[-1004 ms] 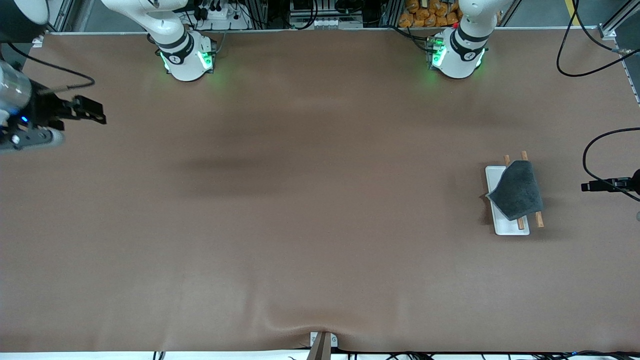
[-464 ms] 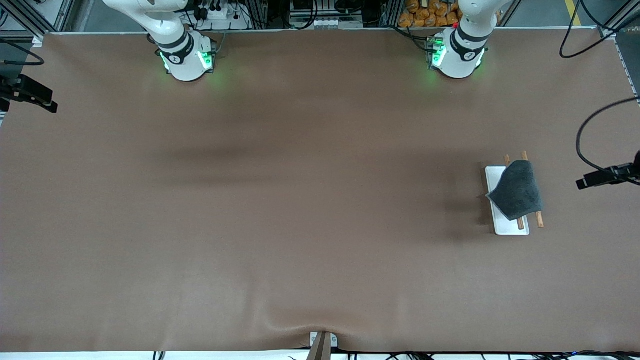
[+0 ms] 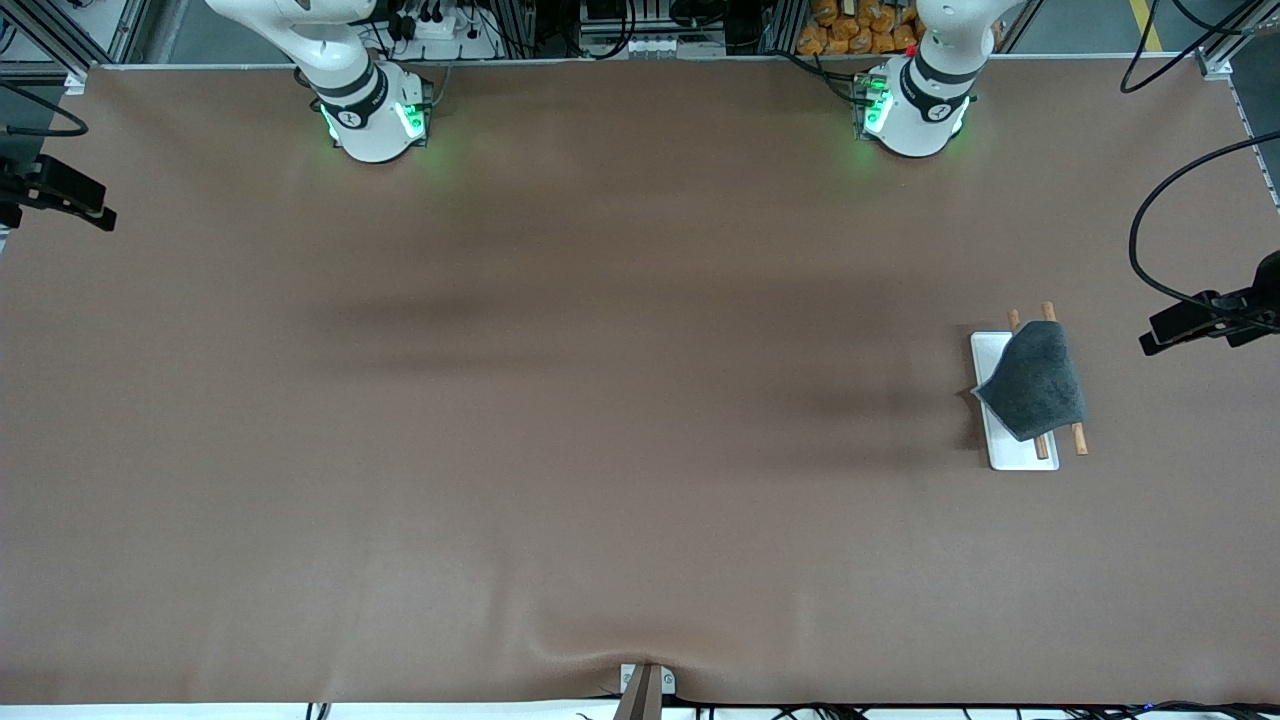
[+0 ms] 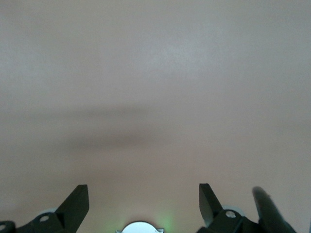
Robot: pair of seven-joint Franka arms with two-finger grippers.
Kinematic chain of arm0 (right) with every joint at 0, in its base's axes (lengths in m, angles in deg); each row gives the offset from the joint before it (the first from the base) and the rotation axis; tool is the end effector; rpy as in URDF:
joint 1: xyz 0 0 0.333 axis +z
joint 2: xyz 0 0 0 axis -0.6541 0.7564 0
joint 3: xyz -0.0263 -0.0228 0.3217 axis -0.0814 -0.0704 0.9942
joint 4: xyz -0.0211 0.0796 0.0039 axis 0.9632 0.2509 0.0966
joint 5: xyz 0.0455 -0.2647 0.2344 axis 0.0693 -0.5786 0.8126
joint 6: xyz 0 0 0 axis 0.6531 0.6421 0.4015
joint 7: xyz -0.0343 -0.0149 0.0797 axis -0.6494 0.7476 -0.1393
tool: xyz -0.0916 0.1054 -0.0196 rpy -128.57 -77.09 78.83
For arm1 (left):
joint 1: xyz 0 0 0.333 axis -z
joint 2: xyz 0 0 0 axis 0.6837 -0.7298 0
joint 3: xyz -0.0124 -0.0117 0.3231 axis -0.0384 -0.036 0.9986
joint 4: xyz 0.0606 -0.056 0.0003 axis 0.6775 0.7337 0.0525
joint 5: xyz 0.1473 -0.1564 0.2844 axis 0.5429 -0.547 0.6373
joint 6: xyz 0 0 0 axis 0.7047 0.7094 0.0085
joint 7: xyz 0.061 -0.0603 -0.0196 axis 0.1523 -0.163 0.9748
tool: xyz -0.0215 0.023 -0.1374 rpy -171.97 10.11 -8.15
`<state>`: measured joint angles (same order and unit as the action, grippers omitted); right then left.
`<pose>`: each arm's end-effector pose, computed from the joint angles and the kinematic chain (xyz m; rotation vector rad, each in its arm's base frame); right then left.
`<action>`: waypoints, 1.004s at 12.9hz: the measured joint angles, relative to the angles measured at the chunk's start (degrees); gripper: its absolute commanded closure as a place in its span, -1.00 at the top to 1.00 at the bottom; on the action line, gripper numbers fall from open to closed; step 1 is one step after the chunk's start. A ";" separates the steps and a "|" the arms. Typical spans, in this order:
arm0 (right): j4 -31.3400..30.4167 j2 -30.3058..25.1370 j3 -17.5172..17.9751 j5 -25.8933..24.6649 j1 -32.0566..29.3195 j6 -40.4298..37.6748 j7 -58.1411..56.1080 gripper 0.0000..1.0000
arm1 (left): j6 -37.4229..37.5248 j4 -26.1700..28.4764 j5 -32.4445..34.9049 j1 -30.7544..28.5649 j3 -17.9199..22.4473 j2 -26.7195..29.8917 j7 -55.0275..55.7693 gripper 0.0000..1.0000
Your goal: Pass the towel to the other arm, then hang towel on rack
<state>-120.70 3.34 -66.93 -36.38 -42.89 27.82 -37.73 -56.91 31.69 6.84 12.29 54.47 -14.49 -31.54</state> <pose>0.4815 -0.0500 0.6244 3.1060 -0.0462 -0.1051 0.5798 0.0325 0.5685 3.0956 0.1145 0.0615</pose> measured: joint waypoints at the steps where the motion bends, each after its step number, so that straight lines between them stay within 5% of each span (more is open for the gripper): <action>1: 0.00 0.00 0.07 0.10 -0.36 1.23 -0.32 1.00 | 0.10 0.00 -0.03 -0.04 -0.39 0.02 -0.68 1.00; 4: -0.02 0.03 2.48 0.35 -4.04 4.17 -4.28 1.00 | 3.14 -0.10 -0.60 2.93 -0.57 2.54 -0.11 1.00; 9: -0.03 0.05 3.97 1.52 -4.73 4.93 -5.26 1.00 | 8.01 2.28 -0.93 24.54 19.95 7.79 1.76 1.00; 13: -0.09 0.10 4.00 3.99 -4.71 4.44 -2.56 1.00 | 8.05 5.85 -1.09 28.65 23.95 11.35 1.90 1.00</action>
<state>-120.79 3.45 -62.93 -32.39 -47.60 32.26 -40.29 -48.86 37.53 5.74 40.94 78.42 -3.13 -29.64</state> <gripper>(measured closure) 0.000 0.000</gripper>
